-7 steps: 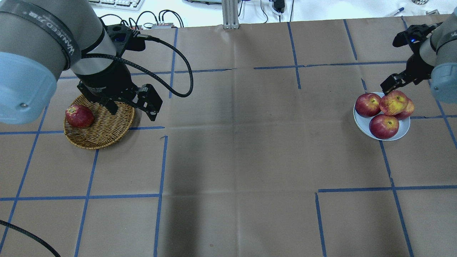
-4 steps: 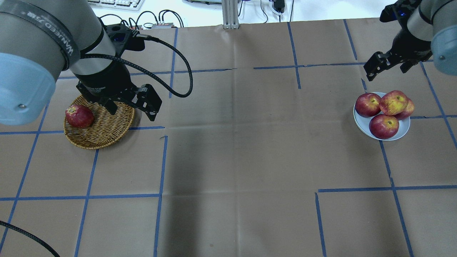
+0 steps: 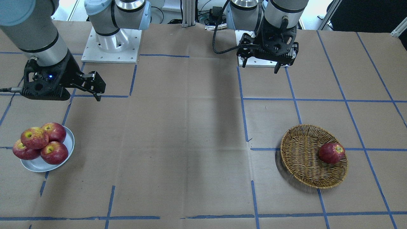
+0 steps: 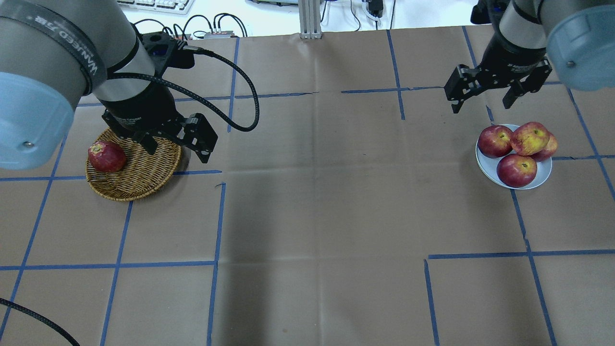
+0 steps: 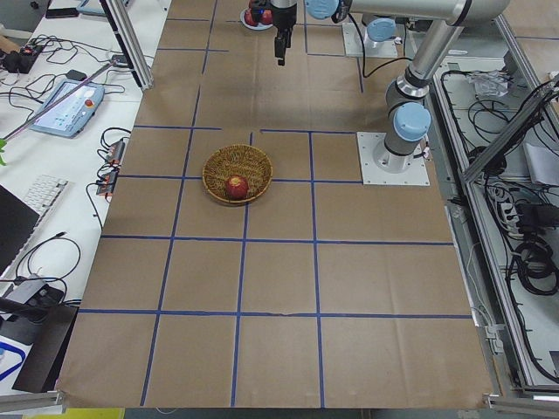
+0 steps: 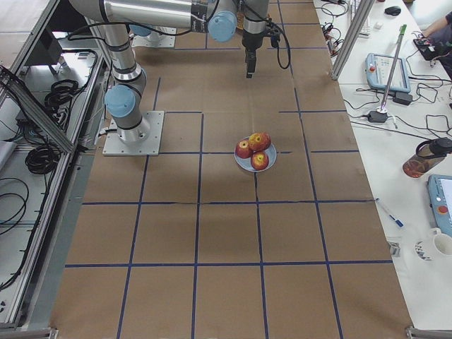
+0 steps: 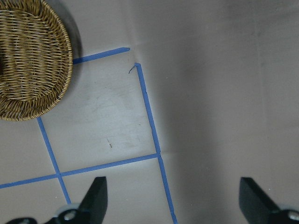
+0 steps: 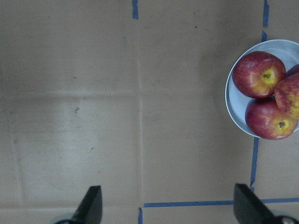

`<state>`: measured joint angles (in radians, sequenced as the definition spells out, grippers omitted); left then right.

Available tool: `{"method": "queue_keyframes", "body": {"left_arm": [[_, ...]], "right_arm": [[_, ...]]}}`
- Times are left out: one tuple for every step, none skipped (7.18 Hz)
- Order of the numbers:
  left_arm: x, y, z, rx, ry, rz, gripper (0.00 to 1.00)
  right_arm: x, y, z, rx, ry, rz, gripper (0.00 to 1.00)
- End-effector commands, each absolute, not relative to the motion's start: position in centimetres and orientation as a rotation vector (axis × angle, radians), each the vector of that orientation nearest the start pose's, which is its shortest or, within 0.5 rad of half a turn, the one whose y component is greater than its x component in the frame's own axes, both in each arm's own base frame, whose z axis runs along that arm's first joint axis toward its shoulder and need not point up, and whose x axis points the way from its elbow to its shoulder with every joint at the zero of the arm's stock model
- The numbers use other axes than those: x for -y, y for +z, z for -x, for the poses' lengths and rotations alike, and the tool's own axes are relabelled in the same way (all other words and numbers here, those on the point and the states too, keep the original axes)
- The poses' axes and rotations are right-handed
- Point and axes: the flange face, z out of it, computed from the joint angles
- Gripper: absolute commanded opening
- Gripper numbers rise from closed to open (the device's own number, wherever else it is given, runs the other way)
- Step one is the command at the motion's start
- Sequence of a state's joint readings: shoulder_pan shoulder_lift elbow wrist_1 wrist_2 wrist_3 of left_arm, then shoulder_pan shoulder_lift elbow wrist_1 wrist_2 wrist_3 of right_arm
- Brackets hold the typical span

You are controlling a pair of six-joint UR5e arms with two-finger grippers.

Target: Transfer apple from basket to plate

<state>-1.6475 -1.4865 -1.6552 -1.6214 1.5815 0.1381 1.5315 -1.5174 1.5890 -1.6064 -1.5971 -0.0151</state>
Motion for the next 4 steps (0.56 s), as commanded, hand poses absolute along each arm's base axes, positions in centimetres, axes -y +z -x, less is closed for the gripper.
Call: {"method": "queue_keyframes", "body": {"left_arm": [[43.9,48.1,16.6,-3.113,0.08,-0.336,0.99],[43.9,48.1,16.6,-3.113,0.08,-0.336,0.99],[43.9,48.1,16.6,-3.113,0.08,-0.338,0.99],[43.9,48.1,16.6,-3.113,0.08,-0.336,0.99]], "right_arm": [[50.4,46.9,-12.7,-3.16,0.082,-0.115,1.0],[50.1,46.9,-13.8,-3.163,0.079,-0.084,1.0],[50.4,46.5,-13.9,-3.174,0.078,-0.077,1.0],[50.4,46.6,-13.8,-3.174,0.074,-0.069,1.0]]}}
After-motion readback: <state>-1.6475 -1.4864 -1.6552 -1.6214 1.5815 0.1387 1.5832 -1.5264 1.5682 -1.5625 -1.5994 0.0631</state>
